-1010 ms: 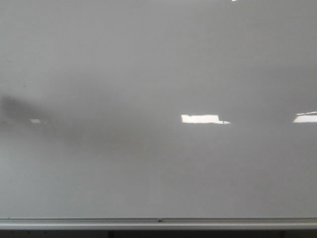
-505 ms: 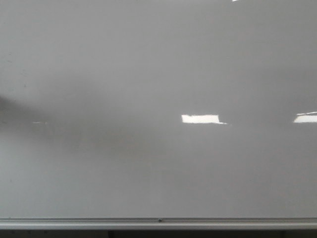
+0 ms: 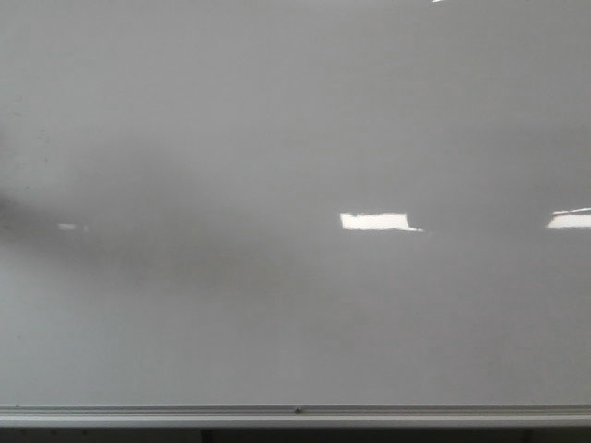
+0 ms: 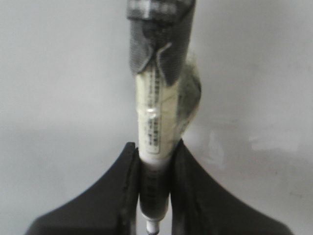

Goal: Write number 4 on whiteboard

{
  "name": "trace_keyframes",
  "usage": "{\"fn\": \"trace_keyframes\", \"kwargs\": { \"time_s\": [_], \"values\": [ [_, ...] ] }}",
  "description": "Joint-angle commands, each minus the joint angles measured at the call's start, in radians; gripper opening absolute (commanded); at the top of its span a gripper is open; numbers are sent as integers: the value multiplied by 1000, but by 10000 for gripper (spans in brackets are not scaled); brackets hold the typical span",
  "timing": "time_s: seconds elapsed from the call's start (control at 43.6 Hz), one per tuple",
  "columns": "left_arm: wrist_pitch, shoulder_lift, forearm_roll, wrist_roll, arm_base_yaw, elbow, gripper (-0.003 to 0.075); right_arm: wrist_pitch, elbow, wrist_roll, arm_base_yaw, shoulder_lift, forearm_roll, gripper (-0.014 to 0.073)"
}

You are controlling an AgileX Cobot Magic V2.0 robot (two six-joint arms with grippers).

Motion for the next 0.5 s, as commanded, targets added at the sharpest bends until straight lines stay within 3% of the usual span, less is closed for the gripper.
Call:
{"fn": "trace_keyframes", "kwargs": {
  "time_s": [0.0, 0.046, 0.184, 0.344, 0.482],
  "values": [
    [134, -72, 44, -7, -32, -67, -20, -79, -36, 3, -3, 16, 1, 525],
    [268, -90, 49, -3, -67, -109, -20, -79, -36, 3, -3, 16, 1, 525],
    [504, -119, 47, 73, -175, -212, -20, -79, -36, 3, -3, 16, 1, 525],
    [651, -160, 40, 280, -366, -299, -20, -78, -36, 3, -3, 16, 1, 525],
    [707, -184, 38, 362, -523, -348, -20, -75, -36, 3, -3, 16, 1, 525]
  ]
}}
